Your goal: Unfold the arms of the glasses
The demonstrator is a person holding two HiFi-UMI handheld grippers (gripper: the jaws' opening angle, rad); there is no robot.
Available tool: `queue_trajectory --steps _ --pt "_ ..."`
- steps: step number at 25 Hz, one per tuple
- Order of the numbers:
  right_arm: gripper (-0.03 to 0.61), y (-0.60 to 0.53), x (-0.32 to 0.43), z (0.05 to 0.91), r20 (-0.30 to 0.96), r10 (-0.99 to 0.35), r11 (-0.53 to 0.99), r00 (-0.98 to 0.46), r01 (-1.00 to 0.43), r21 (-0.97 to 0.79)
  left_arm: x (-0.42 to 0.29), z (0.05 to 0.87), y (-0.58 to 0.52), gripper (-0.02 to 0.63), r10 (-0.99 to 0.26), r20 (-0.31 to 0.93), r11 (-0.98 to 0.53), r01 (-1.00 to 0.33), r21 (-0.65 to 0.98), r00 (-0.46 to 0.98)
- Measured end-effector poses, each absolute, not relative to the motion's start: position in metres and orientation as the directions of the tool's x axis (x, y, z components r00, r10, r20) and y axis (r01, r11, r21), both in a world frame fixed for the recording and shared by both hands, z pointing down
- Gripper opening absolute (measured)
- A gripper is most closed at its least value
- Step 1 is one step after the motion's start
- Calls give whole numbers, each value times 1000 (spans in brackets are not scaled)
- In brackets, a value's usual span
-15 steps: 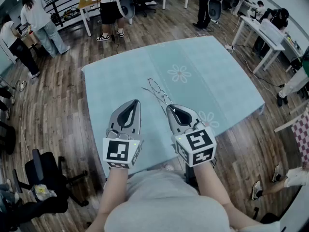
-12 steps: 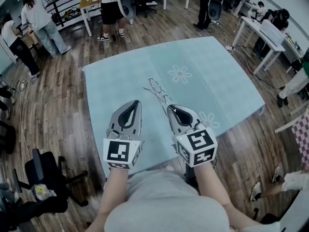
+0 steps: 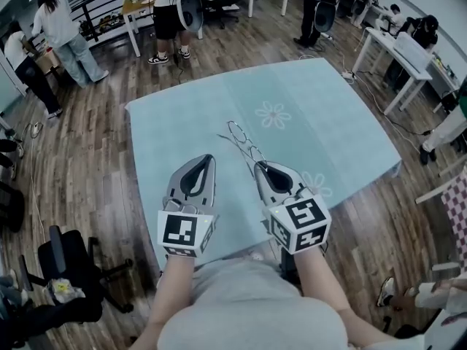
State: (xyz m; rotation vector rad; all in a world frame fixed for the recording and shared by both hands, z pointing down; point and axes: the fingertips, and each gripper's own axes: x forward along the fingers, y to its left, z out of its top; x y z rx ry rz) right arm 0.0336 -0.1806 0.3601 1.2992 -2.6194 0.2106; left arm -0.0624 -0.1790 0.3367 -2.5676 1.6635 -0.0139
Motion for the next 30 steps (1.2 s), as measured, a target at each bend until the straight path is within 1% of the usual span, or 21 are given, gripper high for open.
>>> queue_trajectory --steps 4,8,11,19,25,30 --pt "11 -185 37 355 205 -776 602 -596 -798 -41 -61 339 -180 8 -910 -31 -411 -909 -72 414" --pt "10 -181 36 349 120 -765 637 -633 -771 -8 -60 341 -179 8 -907 -33 -417 -906 -74 421" --pt "11 -177 35 350 94 -749 659 -655 -753 4 -59 343 -179 8 -908 -31 -415 -907 -75 418" --pt "11 -172 27 357 107 -683 727 -723 -686 1 -67 343 -183 8 -904 -23 -423 -903 -78 426" --pt "11 -164 25 369 147 -592 796 -792 -603 -43 -64 351 -179 9 -874 -8 -483 -871 -90 486" --pt "11 -166 30 371 150 -581 799 -800 -596 -86 -71 357 -177 9 -867 11 -498 -864 -75 499"
